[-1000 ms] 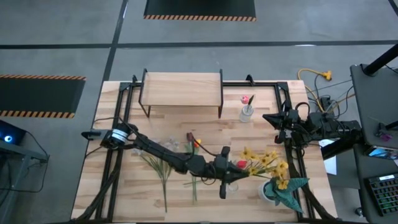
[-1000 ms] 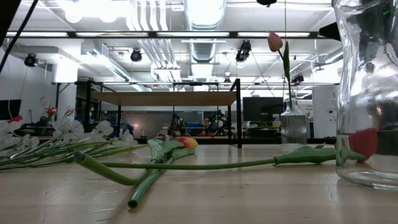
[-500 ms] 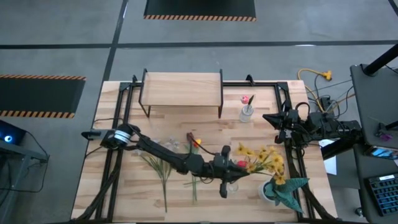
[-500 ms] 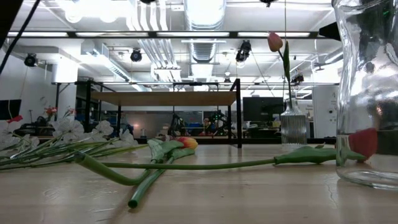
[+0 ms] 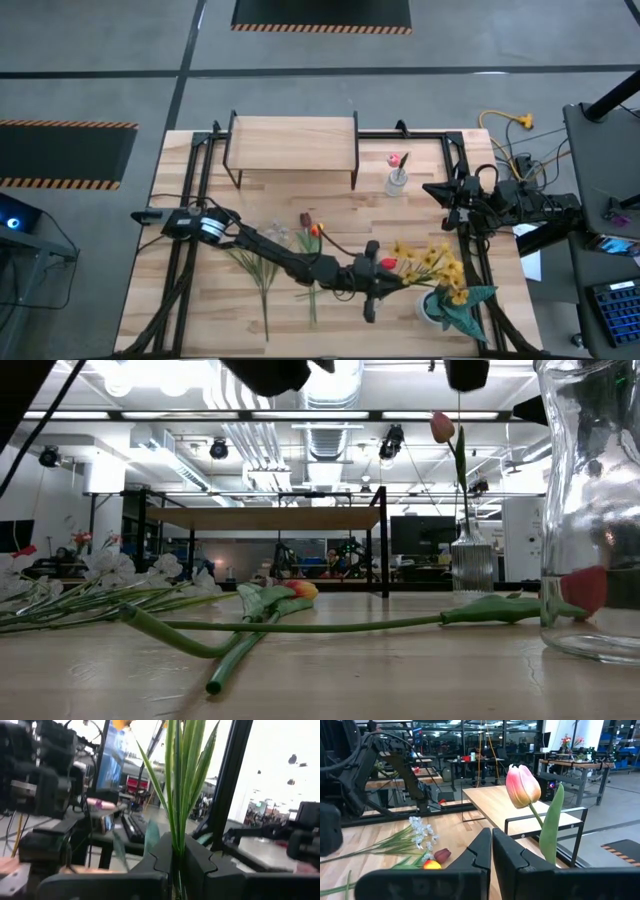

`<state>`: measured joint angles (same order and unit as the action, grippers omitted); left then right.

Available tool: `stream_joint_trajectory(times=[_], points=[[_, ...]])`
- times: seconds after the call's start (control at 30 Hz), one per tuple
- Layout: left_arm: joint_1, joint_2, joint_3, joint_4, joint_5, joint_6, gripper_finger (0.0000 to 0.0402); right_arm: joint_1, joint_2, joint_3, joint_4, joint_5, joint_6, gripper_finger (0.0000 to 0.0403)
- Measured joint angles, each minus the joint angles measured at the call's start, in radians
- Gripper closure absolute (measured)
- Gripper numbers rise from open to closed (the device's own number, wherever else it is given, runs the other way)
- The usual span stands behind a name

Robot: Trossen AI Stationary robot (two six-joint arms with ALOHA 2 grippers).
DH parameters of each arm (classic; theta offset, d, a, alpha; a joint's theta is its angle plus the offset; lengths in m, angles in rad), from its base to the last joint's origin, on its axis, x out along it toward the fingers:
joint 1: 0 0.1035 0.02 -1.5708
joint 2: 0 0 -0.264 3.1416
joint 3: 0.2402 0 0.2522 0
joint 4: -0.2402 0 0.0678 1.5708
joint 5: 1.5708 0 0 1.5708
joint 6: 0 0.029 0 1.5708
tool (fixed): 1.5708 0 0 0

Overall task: Pick and place flowers into a vace then onto a shelf
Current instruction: Put the yellow flowers into the bottom transparent vase

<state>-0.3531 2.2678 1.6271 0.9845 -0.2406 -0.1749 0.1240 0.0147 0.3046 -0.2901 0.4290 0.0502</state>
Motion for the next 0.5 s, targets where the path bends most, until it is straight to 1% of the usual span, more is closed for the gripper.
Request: stream_joint_trajectory(times=[0.5], points=[[0.000, -0.006, -0.121, 0.000, 0.000, -0.013, 0.0397, 0.000, 0.000, 0.000, -0.013, -0.002, 0.002, 0.0394]])
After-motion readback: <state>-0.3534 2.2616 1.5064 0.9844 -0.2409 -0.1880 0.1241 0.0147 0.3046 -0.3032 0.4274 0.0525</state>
